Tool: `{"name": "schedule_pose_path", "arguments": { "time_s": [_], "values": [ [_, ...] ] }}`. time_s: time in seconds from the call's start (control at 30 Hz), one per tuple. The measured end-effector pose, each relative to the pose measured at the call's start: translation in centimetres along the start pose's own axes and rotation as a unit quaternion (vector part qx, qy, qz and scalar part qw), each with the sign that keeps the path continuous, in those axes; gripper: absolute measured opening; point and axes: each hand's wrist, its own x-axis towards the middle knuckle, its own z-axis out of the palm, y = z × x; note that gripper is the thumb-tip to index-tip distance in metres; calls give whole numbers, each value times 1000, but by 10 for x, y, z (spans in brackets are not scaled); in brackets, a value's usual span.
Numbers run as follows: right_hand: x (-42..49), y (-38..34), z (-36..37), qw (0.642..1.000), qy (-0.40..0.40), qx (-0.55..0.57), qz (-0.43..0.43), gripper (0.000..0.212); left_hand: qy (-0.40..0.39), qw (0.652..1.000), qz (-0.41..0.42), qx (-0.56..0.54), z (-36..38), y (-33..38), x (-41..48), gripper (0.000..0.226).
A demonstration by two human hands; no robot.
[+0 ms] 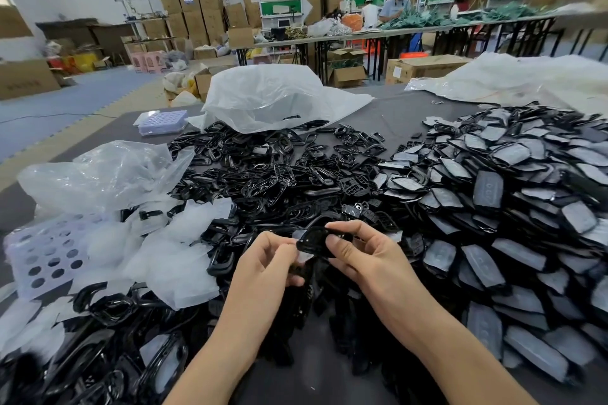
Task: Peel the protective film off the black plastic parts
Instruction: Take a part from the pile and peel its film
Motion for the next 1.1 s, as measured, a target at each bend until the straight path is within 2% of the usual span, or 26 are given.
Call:
{"name": "schedule_pose_path", "arguments": {
  "time_s": [0.1, 0.17, 0.23, 0.33, 0.47, 0.57, 0.7, 0.83, 0.93, 1.1],
  "values": [
    [2, 0, -1, 1000, 25, 1, 0, 27, 59, 995, 58, 61, -2, -3, 1, 15],
    [3, 0, 0, 999, 42, 29, 6, 23, 74, 992, 80, 65, -1, -3, 1, 15],
    [4, -1, 0, 995, 57, 81, 14, 16, 65, 991, 92, 65, -2, -4, 1, 26],
    [5, -3, -1, 988, 106, 108, 7, 16, 32, 984, 127, 121, -2, -5, 0, 40],
    [5, -4, -3, 989, 130, 74, -11, 19, -20, 939, 240, 247, 1, -8, -2, 33],
    [3, -5, -3, 990, 134, 36, -25, 22, -30, 920, 271, 280, 3, -10, -3, 22],
    [0, -8, 0, 996, 86, 13, -16, 25, -43, 933, 261, 243, 3, -9, -4, 24],
    [-2, -6, 4, 999, 48, -4, 5, 23, 36, 967, 194, 160, 3, -11, -1, 14],
    [-3, -6, 8, 999, 27, 15, 12, 18, 76, 980, 162, 88, 2, -11, 0, 10],
    [-6, -4, 13, 999, -20, 45, 7, 23, 65, 990, 127, 1, 4, -10, 0, 3]
  ]
}}
